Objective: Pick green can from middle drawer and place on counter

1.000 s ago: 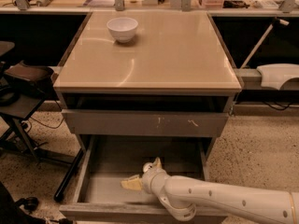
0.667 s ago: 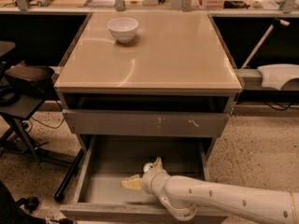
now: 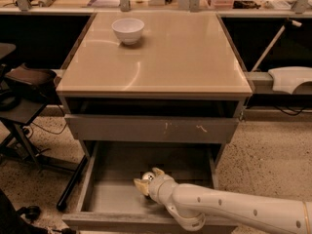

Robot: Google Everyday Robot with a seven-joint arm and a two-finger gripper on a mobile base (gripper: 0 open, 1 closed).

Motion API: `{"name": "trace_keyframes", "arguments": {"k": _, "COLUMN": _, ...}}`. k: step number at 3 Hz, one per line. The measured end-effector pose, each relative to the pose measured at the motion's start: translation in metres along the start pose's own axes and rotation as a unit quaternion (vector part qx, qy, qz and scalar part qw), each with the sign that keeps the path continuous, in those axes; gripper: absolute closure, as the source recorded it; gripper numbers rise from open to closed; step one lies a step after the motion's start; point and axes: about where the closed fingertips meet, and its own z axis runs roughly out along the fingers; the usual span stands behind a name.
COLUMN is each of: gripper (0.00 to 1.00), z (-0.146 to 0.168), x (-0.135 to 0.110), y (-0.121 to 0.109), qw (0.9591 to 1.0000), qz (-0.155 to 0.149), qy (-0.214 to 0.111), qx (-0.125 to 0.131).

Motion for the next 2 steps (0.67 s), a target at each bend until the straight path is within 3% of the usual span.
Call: {"name": "trace_keyframes", "arguments": {"k": 2, "gripper": 0.89, "z": 0.0, "x": -0.0001, "y": 0.0, "qw": 1.0, "qz": 0.0, "qy": 0.0, "qx": 0.0}}
